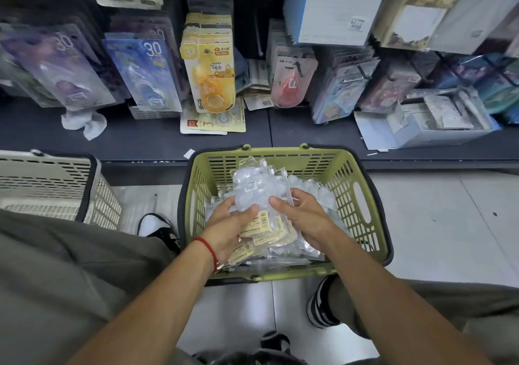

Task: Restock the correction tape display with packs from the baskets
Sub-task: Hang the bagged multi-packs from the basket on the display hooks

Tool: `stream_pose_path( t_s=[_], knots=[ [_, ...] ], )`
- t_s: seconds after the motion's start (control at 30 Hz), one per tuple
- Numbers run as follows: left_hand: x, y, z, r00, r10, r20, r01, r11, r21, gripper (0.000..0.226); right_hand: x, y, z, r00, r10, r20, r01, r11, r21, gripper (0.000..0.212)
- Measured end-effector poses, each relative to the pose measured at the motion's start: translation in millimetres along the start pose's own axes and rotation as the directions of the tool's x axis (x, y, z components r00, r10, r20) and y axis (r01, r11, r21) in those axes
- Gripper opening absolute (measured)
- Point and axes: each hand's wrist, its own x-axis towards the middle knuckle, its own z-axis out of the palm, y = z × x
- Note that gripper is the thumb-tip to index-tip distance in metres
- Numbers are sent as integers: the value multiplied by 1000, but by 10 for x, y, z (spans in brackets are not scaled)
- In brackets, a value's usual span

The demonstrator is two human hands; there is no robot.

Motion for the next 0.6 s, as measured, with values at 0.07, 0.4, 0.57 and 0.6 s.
stream_pose_path(
  t_s=[0.07,0.4,0.57,0.6],
  knots=[
    [39,20,-110,999,-15,47,16,999,-36,60,88,24,-24,997,30,75,-31,999,12,47],
    [130,96,-724,969,164,-184,-186,976,-113,49,604,395,-145,985,-102,142,151,87,-985,75],
    [139,41,-738,956,182,-231,-212,971,-113,44,640,351,-182,949,-315,32,165,405,-899,34],
    [153,36,-711,958,180,-225,-213,968,-132,43,625,301,-245,935,-343,-89,140,587,-797,27]
  ],
)
